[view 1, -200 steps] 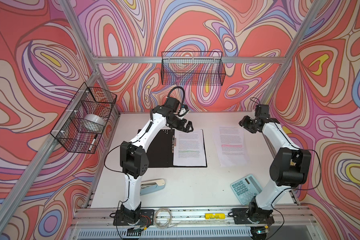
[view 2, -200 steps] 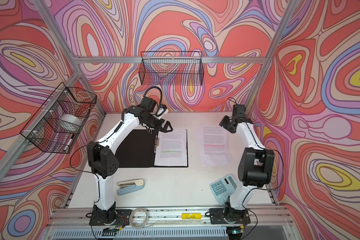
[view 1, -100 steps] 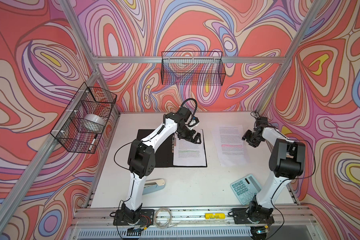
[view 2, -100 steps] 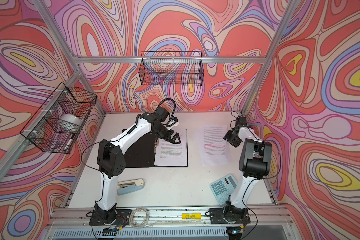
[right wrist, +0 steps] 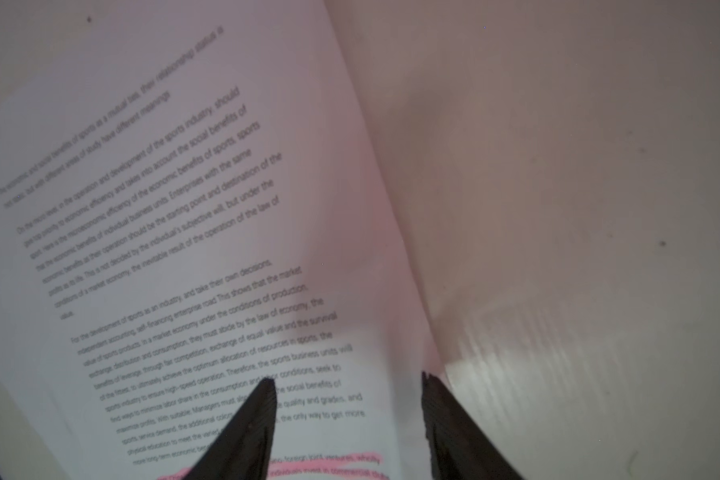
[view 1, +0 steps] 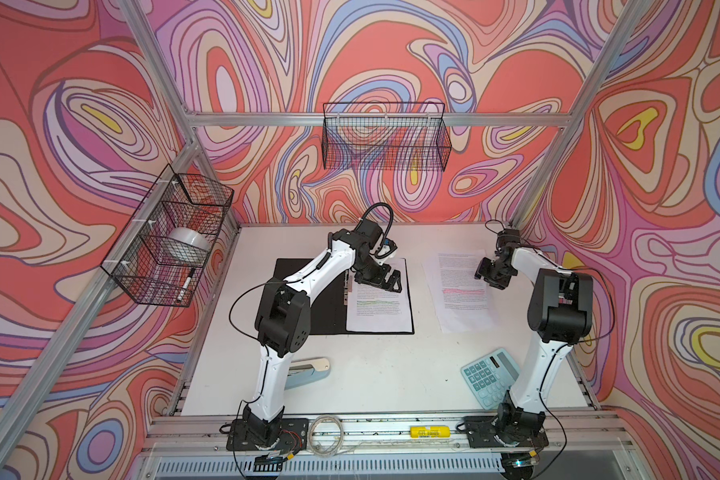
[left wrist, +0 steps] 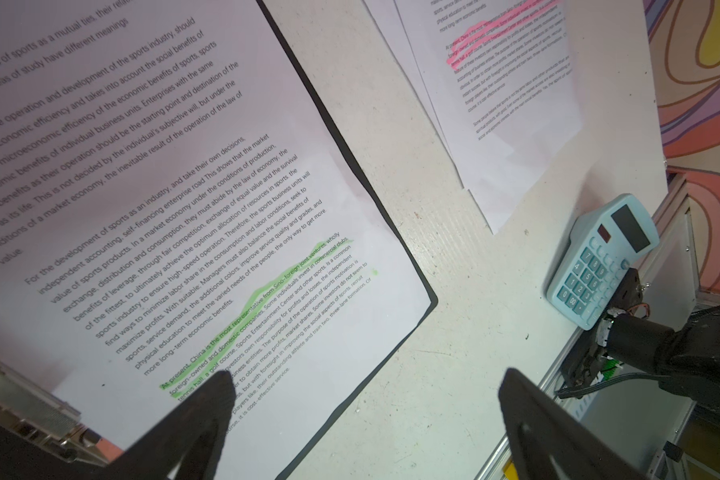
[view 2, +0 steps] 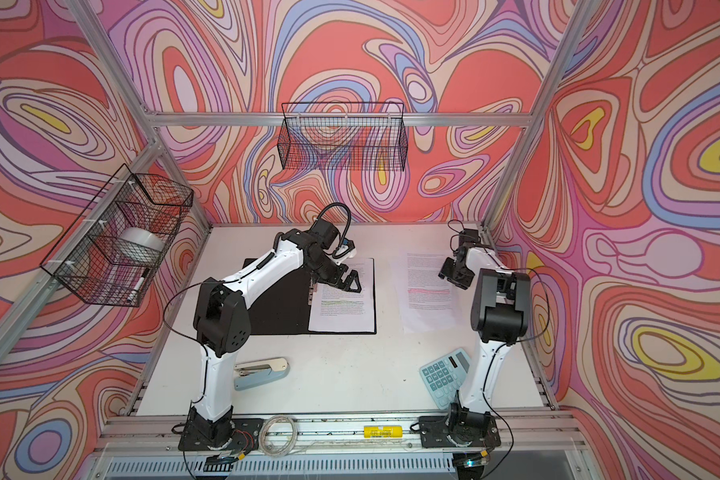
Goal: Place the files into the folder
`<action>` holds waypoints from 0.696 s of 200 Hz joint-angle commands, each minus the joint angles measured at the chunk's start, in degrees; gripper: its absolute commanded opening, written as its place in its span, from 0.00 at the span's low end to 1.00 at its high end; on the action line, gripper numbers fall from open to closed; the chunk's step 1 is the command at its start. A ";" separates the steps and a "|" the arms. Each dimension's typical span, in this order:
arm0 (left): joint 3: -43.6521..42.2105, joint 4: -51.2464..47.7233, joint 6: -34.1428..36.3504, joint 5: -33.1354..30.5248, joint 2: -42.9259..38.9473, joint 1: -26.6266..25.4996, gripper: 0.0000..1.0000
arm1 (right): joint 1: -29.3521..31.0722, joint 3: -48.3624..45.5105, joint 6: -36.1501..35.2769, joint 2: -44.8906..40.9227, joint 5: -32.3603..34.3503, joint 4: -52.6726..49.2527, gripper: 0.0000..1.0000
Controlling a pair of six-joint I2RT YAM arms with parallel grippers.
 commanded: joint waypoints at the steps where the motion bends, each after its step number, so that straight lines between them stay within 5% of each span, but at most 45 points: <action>1: -0.88 0.41 -0.64 0.50 -2.35 0.17 1.00 | 0.62 1.84 -1.91 2.17 3.55 -3.11 0.59; 80: -2.67 1.28 -1.05 0.42 -3.20 0.61 1.00 | 1.19 0.42 -1.49 3.98 5.96 -2.80 0.57; 139: -2.94 1.34 -1.05 0.16 -3.32 0.61 1.00 | 1.19 -2.50 -0.73 2.71 5.08 0.20 0.42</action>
